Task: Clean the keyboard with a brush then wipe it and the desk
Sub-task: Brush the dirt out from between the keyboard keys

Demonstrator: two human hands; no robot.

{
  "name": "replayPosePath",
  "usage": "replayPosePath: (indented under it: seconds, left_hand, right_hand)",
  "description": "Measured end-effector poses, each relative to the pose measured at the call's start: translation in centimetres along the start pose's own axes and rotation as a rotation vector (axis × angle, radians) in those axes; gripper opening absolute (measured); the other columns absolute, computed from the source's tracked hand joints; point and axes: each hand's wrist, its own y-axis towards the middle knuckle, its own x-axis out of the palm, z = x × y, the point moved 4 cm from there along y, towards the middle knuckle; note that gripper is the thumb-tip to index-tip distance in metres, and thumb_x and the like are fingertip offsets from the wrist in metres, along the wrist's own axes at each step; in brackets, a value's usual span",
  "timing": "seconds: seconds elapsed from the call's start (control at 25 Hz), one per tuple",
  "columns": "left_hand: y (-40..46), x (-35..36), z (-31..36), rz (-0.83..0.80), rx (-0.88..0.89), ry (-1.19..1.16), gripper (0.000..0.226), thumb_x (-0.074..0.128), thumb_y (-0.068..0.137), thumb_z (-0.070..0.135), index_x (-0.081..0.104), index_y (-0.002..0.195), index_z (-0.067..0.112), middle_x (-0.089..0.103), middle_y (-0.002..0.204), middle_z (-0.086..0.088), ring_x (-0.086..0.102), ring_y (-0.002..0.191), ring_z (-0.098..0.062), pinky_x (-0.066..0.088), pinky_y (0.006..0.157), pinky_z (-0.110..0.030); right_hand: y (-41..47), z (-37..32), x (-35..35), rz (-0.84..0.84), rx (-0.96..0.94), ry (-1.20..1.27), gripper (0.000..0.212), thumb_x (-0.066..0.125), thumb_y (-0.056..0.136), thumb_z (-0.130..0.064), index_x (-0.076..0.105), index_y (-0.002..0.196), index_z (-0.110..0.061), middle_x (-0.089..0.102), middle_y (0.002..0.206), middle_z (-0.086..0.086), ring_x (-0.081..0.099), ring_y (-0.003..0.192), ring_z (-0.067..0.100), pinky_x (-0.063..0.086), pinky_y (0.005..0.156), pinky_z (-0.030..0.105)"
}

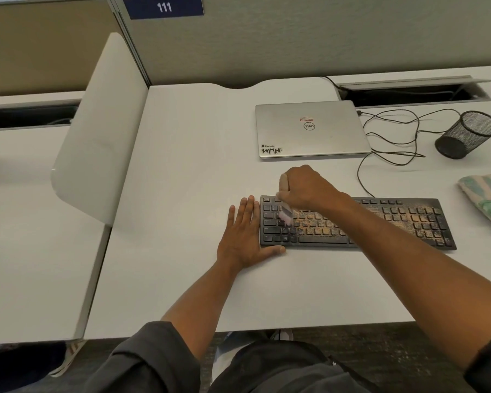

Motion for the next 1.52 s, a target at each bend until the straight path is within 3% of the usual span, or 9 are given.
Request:
replayPosePath:
  seconds: [0.12, 0.32, 0.48, 0.68, 0.84, 1.0, 1.2, 1.4, 1.52]
  left_hand:
    - [0.0, 0.0, -0.1, -0.007, -0.009, 0.005, 0.133, 0.025, 0.073, 0.101, -0.014, 0.16, 0.008, -0.018, 0.168, -0.011, -0.026, 0.153, -0.021, -0.011, 0.124, -0.05]
    - [-0.1, -0.3, 0.1, -0.008, -0.001, -0.018, 0.132, 0.029, 0.073, 0.1, -0.02, 0.156, 0.01, -0.017, 0.168, -0.012, -0.024, 0.154, -0.022, -0.012, 0.124, -0.049]
    - [0.0, -0.1, 0.0, -0.005, -0.01, -0.016, 0.134, 0.026, 0.072, 0.101, -0.014, 0.159, 0.008, -0.018, 0.168, -0.011, -0.025, 0.153, -0.022, -0.013, 0.124, -0.049]
    - [-0.1, -0.1, -0.1, 0.004, -0.001, -0.029, 0.133, 0.029, 0.073, 0.101, -0.014, 0.159, 0.009, -0.017, 0.168, -0.011, -0.025, 0.153, -0.021, -0.014, 0.124, -0.048]
    - [0.0, 0.0, -0.1, 0.008, -0.006, -0.019, 0.134, 0.029, 0.073, 0.101, -0.012, 0.16, 0.008, -0.016, 0.169, -0.011, -0.024, 0.154, -0.022, -0.014, 0.124, -0.048]
    - [-0.1, 0.0, -0.2, 0.013, -0.006, -0.028, 0.134, 0.029, 0.073, 0.101, -0.011, 0.16, 0.008, -0.017, 0.168, -0.011, -0.025, 0.153, -0.021, -0.013, 0.124, -0.049]
    - [-0.1, 0.0, -0.1, 0.019, 0.001, -0.03, 0.132, 0.03, 0.074, 0.1, -0.015, 0.159, 0.01, -0.017, 0.168, -0.011, -0.026, 0.153, -0.021, -0.015, 0.124, -0.048]
    - [-0.1, 0.0, -0.1, 0.015, 0.0, -0.03, 0.133, 0.03, 0.074, 0.1, -0.013, 0.16, 0.008, -0.017, 0.168, -0.011, -0.025, 0.153, -0.021, -0.015, 0.124, -0.047]
    - [-0.1, 0.1, -0.1, 0.018, 0.002, -0.034, 0.133, 0.029, 0.073, 0.1, -0.012, 0.16, 0.008, -0.017, 0.168, -0.012, -0.024, 0.153, -0.022, -0.014, 0.124, -0.048]
  right_hand:
    - [-0.3, -0.3, 0.5, 0.098, 0.034, 0.232, 0.016, 0.063, 0.089, -0.016, 0.067, 0.077, -0.007, 0.071, 0.081, 0.007, 0.067, 0.081, 0.025, 0.055, 0.079, 0.039]
    - [-0.9, -0.2, 1.8, -0.031, 0.046, 0.111, 0.017, 0.06, 0.089, -0.02, 0.067, 0.083, -0.005, 0.068, 0.072, 0.009, 0.068, 0.069, 0.026, 0.06, 0.07, 0.039]
    - [-0.7, -0.2, 0.9, 0.152, 0.024, 0.199, 0.013, 0.059, 0.089, -0.02, 0.067, 0.081, -0.011, 0.067, 0.073, 0.003, 0.065, 0.072, 0.022, 0.05, 0.066, 0.03]
    - [-1.3, 0.1, 2.3, -0.06, 0.036, 0.118, 0.015, 0.06, 0.091, -0.02, 0.065, 0.085, -0.008, 0.067, 0.076, 0.006, 0.065, 0.068, 0.024, 0.052, 0.063, 0.032]
    - [-1.4, -0.1, 1.4, 0.102, 0.038, 0.267, 0.013, 0.062, 0.092, -0.017, 0.065, 0.084, -0.008, 0.07, 0.074, 0.003, 0.065, 0.068, 0.017, 0.048, 0.062, 0.029]
    - [-1.9, -0.3, 2.6, -0.037, 0.052, 0.169, 0.014, 0.059, 0.092, -0.014, 0.061, 0.078, -0.012, 0.068, 0.073, 0.004, 0.06, 0.058, 0.015, 0.047, 0.057, 0.026]
    - [-2.2, -0.4, 2.0, 0.016, 0.021, 0.244, 0.017, 0.062, 0.091, -0.016, 0.063, 0.076, -0.008, 0.069, 0.073, 0.001, 0.063, 0.067, 0.016, 0.049, 0.064, 0.03]
    - [-2.5, 0.2, 2.0, 0.016, 0.099, 0.047, 0.011, 0.059, 0.091, -0.016, 0.058, 0.081, -0.012, 0.068, 0.085, 0.008, 0.066, 0.078, 0.025, 0.053, 0.071, 0.035]
    - [-2.8, 0.0, 2.2, -0.021, 0.097, 0.248, 0.012, 0.06, 0.093, -0.014, 0.062, 0.084, -0.006, 0.071, 0.072, 0.01, 0.066, 0.056, 0.014, 0.054, 0.055, 0.029]
